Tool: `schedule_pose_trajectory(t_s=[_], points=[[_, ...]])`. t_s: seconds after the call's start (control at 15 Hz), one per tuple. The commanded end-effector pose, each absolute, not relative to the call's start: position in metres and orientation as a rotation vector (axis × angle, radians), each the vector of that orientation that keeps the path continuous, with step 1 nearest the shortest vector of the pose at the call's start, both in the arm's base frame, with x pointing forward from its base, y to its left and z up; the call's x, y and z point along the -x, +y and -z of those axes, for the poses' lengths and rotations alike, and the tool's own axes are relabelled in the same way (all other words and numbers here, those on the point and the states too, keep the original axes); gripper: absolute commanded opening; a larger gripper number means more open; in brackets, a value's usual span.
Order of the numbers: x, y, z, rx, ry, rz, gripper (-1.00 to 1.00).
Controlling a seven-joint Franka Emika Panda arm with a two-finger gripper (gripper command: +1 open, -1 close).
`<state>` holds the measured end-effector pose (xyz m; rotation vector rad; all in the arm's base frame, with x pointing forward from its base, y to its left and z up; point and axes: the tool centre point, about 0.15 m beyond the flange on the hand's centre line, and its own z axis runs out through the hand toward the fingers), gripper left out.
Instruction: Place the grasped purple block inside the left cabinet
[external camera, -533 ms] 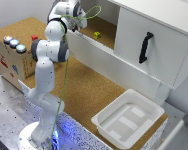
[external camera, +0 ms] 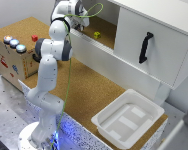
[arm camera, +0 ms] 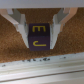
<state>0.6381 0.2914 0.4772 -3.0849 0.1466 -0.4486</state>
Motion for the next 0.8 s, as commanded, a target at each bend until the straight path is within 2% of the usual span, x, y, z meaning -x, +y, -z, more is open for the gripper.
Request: schedule_pose_trajectory(t_s=[0.0,0.27,0.33,0.73], points=[[-0.696,0.285,-0.485,3.239,0.084,0.120,-1.00],[-0.707,0.275,-0.476,3.258,0.069,0.084,-1.00],[-0.708,0.272,-0.476,3.253,0.079,0.077,1.00],[-0.676,0.270,-0.491,3.211,0.045,0.192,1.00]])
